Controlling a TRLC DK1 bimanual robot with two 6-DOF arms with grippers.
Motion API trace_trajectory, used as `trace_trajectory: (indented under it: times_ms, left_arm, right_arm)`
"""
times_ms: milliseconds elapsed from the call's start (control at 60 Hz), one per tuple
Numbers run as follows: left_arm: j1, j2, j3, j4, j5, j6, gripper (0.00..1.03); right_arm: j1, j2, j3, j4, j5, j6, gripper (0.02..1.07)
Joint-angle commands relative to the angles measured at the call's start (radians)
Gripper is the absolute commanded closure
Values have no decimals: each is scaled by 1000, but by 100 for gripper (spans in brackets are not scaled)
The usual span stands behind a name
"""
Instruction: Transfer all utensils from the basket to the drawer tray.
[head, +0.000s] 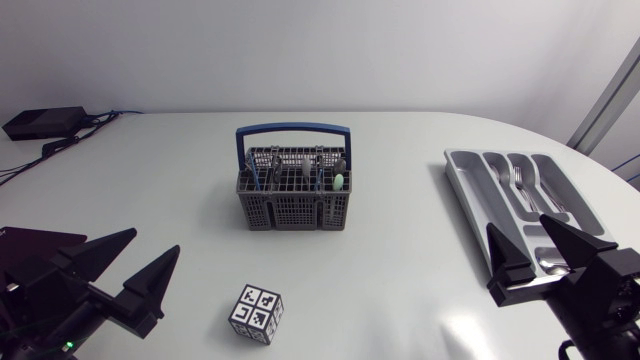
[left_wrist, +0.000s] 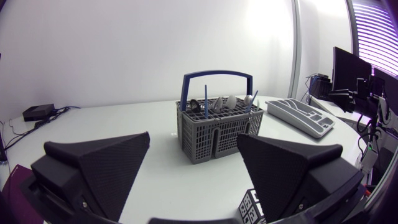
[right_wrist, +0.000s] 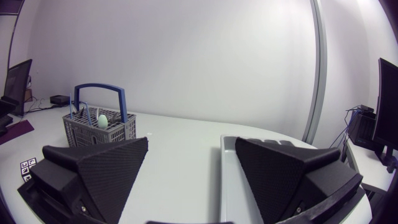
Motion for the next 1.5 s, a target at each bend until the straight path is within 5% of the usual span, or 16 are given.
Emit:
trace_trajectory:
  times_ms: [0, 783, 867, 983, 1183, 1483]
  left_arm:
    - [12, -8, -33, -43, 5, 1, 5]
    - [9, -8, -33, -43, 5, 4, 5]
    - [26, -10, -33, -42, -87, 2, 5]
    - [27, -11, -35, -19, -97, -91, 9]
    - [132, -10, 50, 75, -140, -125, 13]
    - [113, 165, 258, 18, -134, -174, 13]
  right_arm:
    - [10, -7, -19, -3, -1, 21, 6]
    - [-113, -5, -17, -6, -1, 36, 7]
    - [-113, -5, -17, -6, -1, 34, 7]
    - [-124, -7, -19, -1, 2, 31, 7]
    - [-116, -7, -4, 0, 11, 31, 7]
    - [-101, 154, 110, 11, 9, 36, 7]
